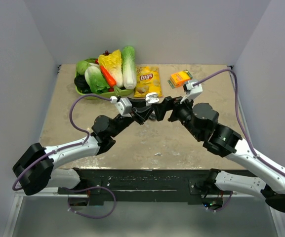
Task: Insert the wireless bluetooth earbuds into the charging case
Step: Place the earbud in the charging case, then pick up the earbud from the center of the board.
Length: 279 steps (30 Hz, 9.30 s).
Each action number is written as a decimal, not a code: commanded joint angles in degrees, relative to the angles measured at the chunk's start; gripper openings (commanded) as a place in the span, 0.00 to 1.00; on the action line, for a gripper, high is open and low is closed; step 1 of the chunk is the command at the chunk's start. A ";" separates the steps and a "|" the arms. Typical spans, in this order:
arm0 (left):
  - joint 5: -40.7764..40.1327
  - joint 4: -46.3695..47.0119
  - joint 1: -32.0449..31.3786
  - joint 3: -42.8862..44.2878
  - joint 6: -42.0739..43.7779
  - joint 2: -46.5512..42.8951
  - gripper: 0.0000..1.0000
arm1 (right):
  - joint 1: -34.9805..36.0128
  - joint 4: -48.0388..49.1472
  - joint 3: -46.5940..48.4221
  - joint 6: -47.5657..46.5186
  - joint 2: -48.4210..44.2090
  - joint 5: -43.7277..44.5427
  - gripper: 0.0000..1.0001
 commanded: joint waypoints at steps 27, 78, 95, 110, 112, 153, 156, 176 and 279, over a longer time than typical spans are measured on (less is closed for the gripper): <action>-6.94 -2.46 -3.13 3.64 7.32 -0.41 0.00 | -0.43 -2.22 10.13 1.47 9.12 2.03 0.94; -6.24 -0.43 -2.95 -0.05 5.39 -6.48 0.00 | -1.57 -5.65 2.57 0.33 0.59 7.66 0.94; -6.85 -2.02 -3.04 0.47 5.21 -4.81 0.00 | -1.57 5.34 -0.86 -1.87 -5.47 -7.98 0.96; -4.83 -2.02 -3.13 0.91 4.60 -3.75 0.00 | -1.57 7.62 1.08 -1.70 -1.17 -8.43 0.96; -4.65 -1.93 -3.13 0.83 4.51 -4.02 0.00 | -1.57 7.71 0.46 -1.87 -1.17 -6.67 0.96; -5.80 -4.30 -3.13 0.30 4.77 -6.75 0.00 | -2.01 14.39 -5.34 -2.13 -8.55 -13.25 0.97; -5.10 -4.13 -3.13 0.39 4.42 -6.04 0.00 | -2.01 13.70 -3.68 -2.48 -6.45 -13.09 0.98; -3.77 -0.87 -3.21 -1.81 3.98 -7.79 0.00 | -2.01 8.41 -3.76 -2.31 -1.78 -4.39 0.96; 2.03 21.19 -6.46 -33.54 -12.01 -27.75 0.00 | 0.10 9.29 -38.48 20.28 13.32 -12.47 0.00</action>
